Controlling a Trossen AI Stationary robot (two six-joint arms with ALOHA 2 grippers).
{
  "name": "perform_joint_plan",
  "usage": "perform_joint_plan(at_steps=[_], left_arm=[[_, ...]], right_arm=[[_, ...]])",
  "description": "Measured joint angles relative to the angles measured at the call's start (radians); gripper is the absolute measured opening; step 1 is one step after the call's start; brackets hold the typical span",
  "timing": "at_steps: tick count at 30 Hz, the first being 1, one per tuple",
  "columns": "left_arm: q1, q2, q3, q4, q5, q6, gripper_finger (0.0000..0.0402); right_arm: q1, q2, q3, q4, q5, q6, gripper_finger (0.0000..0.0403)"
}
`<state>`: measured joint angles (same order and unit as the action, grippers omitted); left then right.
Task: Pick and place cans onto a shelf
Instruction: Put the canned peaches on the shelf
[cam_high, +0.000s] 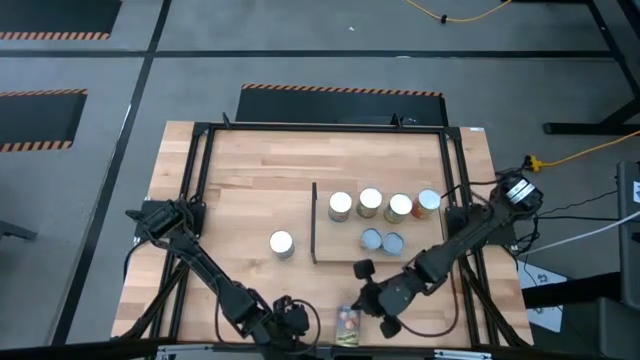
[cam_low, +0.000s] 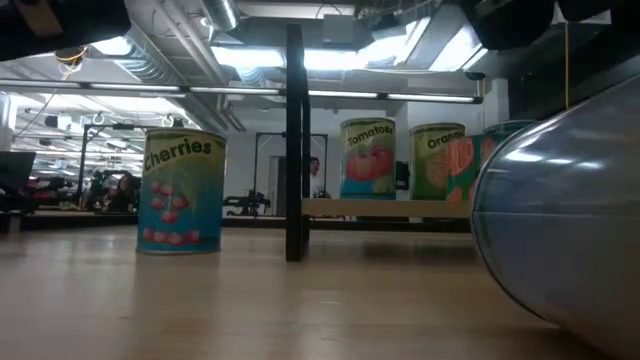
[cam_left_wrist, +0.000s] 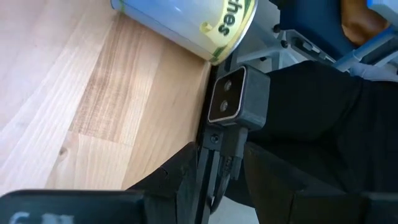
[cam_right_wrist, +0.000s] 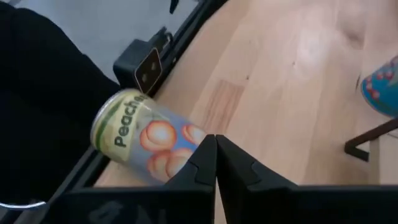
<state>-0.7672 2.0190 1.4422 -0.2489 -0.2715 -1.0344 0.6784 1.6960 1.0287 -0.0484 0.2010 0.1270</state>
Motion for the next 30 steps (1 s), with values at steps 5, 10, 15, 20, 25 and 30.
perform_joint_plan(at_steps=[5,10,15,20,25,30], left_arm=[[0.001,0.0,0.0,0.0,-0.001,0.0,0.0124],[0.001,0.0,0.0,0.003,-0.001,0.0,0.0124],[0.001,0.0,0.0,0.005,-0.001,-0.001,0.0124],[0.001,0.0,0.0,0.006,-0.003,0.0,0.0124],[0.001,0.0,0.0,0.007,-0.011,-0.001,0.0124],[0.001,0.0,0.0,0.007,-0.026,-0.001,0.0124]], right_arm=[[-0.006,0.034,0.0,0.036,-0.021,-0.002,0.0011],[-0.031,0.064,0.0,0.081,-0.102,-0.006,0.0011],[-0.07,0.116,-0.002,0.106,-0.139,-0.003,0.0011],[-0.111,0.151,-0.003,0.104,-0.053,0.023,0.0012],[-0.132,0.154,-0.005,0.105,-0.054,0.029,0.0012],[-0.132,0.154,-0.005,0.09,-0.056,0.029,0.0012]])
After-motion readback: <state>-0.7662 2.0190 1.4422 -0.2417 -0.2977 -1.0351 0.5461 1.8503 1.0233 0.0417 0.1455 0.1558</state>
